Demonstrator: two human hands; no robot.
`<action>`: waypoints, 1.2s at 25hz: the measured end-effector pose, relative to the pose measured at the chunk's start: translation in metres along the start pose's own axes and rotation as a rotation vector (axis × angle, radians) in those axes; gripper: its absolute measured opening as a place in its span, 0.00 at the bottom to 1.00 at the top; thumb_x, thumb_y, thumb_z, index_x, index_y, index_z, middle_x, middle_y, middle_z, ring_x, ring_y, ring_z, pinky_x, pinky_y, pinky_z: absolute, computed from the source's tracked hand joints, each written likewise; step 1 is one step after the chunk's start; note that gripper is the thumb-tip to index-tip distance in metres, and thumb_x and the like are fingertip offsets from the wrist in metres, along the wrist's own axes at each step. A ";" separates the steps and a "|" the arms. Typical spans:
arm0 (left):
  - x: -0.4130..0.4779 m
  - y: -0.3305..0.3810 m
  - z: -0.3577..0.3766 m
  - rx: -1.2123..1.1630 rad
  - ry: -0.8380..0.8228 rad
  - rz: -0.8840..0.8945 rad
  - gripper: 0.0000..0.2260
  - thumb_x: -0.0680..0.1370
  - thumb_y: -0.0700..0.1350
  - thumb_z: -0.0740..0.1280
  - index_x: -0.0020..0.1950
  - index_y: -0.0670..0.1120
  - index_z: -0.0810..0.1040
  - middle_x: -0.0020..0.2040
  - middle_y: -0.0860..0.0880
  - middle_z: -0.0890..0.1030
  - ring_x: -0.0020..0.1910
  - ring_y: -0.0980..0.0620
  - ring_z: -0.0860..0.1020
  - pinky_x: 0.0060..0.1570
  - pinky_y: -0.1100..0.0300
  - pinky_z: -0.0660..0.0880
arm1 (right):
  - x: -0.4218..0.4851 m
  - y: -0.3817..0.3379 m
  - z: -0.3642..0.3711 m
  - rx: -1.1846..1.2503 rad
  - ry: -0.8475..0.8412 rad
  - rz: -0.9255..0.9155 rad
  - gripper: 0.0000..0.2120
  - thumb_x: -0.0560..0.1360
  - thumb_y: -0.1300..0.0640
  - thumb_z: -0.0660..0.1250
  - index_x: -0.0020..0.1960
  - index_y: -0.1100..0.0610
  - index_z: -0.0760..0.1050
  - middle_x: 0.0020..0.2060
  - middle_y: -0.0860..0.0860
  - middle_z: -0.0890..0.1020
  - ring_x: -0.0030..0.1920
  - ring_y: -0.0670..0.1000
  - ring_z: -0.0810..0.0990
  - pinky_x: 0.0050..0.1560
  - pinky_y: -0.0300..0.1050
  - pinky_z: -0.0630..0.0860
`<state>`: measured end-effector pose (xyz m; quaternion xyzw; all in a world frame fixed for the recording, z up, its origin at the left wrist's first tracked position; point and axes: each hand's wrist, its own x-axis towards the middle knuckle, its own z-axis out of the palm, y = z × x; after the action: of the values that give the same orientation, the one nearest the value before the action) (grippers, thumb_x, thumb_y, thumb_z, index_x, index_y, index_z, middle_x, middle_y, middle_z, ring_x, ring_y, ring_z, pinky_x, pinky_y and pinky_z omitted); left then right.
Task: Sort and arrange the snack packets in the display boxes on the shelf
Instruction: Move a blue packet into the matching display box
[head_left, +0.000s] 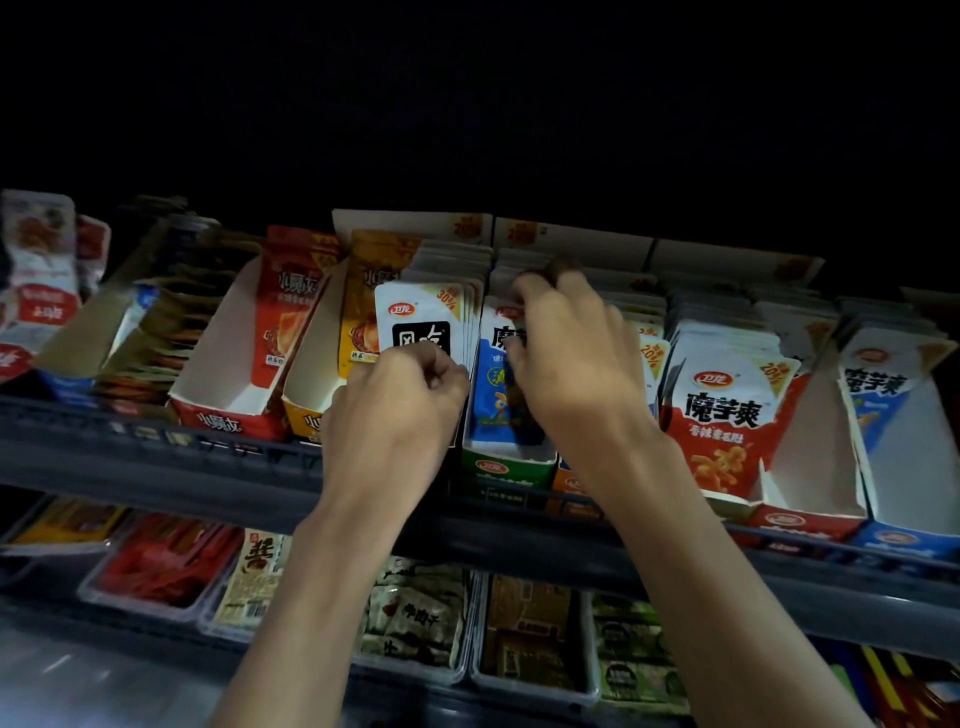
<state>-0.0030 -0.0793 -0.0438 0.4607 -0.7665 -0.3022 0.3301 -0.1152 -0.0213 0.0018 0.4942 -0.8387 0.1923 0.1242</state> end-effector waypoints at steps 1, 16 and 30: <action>0.000 0.000 0.000 0.004 0.001 0.003 0.08 0.77 0.54 0.64 0.41 0.54 0.79 0.36 0.54 0.81 0.41 0.48 0.80 0.44 0.47 0.78 | 0.000 0.001 -0.001 0.001 0.015 0.003 0.19 0.78 0.61 0.67 0.66 0.50 0.70 0.60 0.53 0.74 0.57 0.59 0.77 0.51 0.52 0.71; -0.004 0.012 -0.006 -0.238 -0.088 0.203 0.04 0.76 0.50 0.71 0.49 0.53 0.81 0.41 0.55 0.83 0.34 0.61 0.76 0.35 0.59 0.73 | -0.016 0.025 -0.033 0.554 0.454 -0.039 0.08 0.78 0.46 0.67 0.46 0.49 0.81 0.37 0.42 0.82 0.41 0.43 0.81 0.42 0.51 0.77; -0.036 0.064 0.020 -0.699 -0.580 0.309 0.10 0.69 0.46 0.70 0.29 0.48 0.76 0.23 0.52 0.69 0.23 0.57 0.64 0.24 0.69 0.60 | -0.046 0.101 -0.082 1.106 0.268 0.190 0.06 0.77 0.57 0.71 0.42 0.57 0.80 0.33 0.49 0.84 0.34 0.49 0.82 0.33 0.48 0.75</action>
<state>-0.0378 -0.0189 -0.0149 0.0994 -0.7390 -0.6053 0.2786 -0.1799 0.0958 0.0369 0.3795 -0.6312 0.6733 -0.0652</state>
